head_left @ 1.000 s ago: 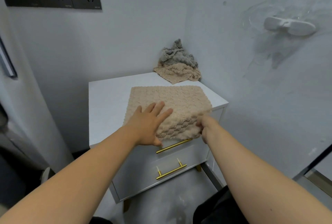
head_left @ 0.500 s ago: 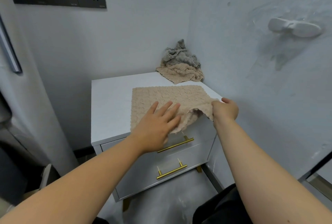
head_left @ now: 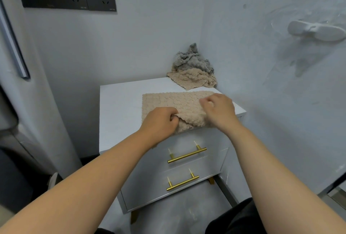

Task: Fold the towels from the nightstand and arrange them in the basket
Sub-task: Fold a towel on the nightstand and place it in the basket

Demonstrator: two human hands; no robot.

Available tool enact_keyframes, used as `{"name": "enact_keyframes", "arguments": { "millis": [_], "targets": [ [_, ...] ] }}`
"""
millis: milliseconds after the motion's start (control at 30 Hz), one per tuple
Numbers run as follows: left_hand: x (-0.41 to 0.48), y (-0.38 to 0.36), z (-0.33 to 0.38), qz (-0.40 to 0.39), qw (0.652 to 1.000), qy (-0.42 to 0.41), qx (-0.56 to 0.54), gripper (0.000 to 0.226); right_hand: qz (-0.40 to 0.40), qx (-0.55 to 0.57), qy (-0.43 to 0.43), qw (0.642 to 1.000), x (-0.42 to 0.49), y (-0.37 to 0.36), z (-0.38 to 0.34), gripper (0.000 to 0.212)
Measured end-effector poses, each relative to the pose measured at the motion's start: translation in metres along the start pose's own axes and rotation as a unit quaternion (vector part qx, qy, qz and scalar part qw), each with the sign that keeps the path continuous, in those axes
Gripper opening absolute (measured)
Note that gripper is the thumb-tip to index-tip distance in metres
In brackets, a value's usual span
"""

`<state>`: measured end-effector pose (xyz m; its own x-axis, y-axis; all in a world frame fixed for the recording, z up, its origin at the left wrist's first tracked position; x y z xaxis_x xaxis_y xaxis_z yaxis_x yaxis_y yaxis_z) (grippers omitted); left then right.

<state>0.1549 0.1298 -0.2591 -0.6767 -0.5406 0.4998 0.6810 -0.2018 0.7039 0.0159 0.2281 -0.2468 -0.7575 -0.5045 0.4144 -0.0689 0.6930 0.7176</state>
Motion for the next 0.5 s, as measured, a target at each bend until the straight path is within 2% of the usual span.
{"name": "enact_keyframes", "arguments": {
  "millis": [67, 167, 233, 500],
  "targets": [
    [0.002, -0.002, -0.001, -0.001, 1.000, 0.010, 0.009, 0.039, -0.075, -0.103, 0.058, 0.990, -0.012, -0.012, -0.012, 0.051],
    [0.004, -0.004, -0.005, -0.002, 1.000, 0.028, 0.011, 0.041, -0.183, -0.138, 0.110, 0.967, -0.032, -0.028, -0.020, 0.067],
    [0.005, -0.005, -0.007, -0.008, 0.999, 0.041, 0.002, 0.044, -0.207, -0.154, 0.126, 0.958, -0.039, -0.036, -0.019, 0.074],
    [0.006, -0.005, -0.013, -0.038, 0.997, 0.065, -0.009, 0.043, -0.033, -0.140, 0.147, 0.979, -0.028, -0.016, -0.033, 0.032]
  ]
}}
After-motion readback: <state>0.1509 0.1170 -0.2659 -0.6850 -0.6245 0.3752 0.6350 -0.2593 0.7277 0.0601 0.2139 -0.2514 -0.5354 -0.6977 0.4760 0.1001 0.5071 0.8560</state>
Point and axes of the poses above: each hand's wrist, its own x-axis towards the middle knuckle, its own y-axis out of the back of the hand, z = x × y, the point moved 8 cm from there along x, towards the middle knuckle, and after that the axes turned 12 degrees about z, right-handed, at the moved point
